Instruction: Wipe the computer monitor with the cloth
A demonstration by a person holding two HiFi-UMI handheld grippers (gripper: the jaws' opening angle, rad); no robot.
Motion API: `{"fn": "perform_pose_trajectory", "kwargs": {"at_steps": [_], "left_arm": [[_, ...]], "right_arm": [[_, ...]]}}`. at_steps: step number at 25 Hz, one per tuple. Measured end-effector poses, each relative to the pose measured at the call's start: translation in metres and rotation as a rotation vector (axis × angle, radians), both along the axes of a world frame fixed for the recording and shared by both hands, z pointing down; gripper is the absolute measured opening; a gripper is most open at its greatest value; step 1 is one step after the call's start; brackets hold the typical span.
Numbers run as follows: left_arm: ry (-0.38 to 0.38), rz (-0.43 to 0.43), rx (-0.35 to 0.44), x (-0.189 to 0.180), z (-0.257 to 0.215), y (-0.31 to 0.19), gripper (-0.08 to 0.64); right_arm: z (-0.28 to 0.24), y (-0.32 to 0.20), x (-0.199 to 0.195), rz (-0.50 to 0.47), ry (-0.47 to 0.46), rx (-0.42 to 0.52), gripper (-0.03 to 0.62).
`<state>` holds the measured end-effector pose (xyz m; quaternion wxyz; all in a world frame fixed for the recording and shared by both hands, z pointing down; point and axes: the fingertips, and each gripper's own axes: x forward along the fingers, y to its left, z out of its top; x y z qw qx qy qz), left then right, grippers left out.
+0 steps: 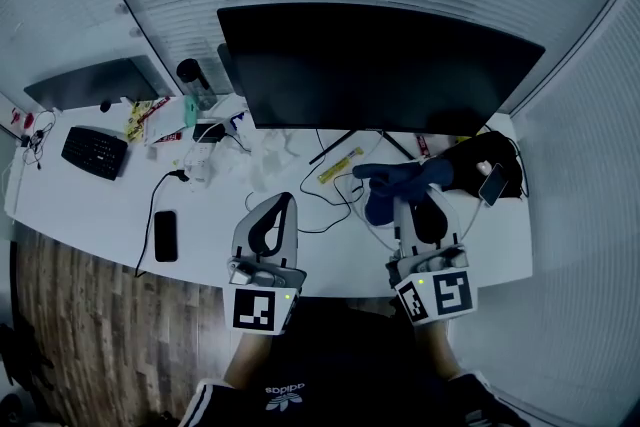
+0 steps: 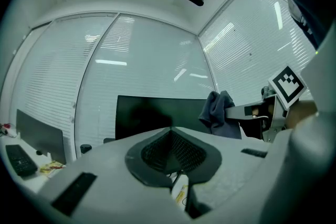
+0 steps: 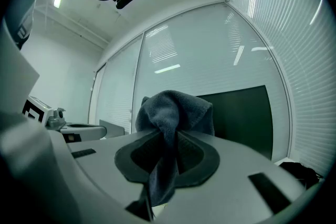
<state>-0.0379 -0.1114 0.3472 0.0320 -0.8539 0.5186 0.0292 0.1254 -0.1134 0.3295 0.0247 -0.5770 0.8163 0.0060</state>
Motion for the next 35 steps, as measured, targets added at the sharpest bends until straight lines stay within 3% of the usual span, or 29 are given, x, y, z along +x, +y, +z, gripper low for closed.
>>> {"fn": "perform_pose_trajectory", "kwargs": {"at_steps": [8, 18, 25, 35], "left_arm": [[-0.009, 0.025, 0.028, -0.024, -0.02, -0.026, 0.005], [-0.001, 0.043, 0.045, -0.062, -0.027, -0.04, 0.005], [0.0, 0.049, 0.053, -0.087, -0.028, -0.042, 0.004], [0.009, 0.038, 0.056, -0.118, -0.031, -0.047, 0.005]], "right_arm": [[-0.03, -0.031, -0.028, 0.017, -0.022, 0.057, 0.048], [-0.091, -0.091, -0.105, -0.099, -0.008, 0.219, 0.048], [-0.144, -0.134, -0.169, -0.171, 0.141, 0.287, 0.049], [-0.116, -0.214, -0.237, -0.181, 0.16, 0.238, 0.049]]}}
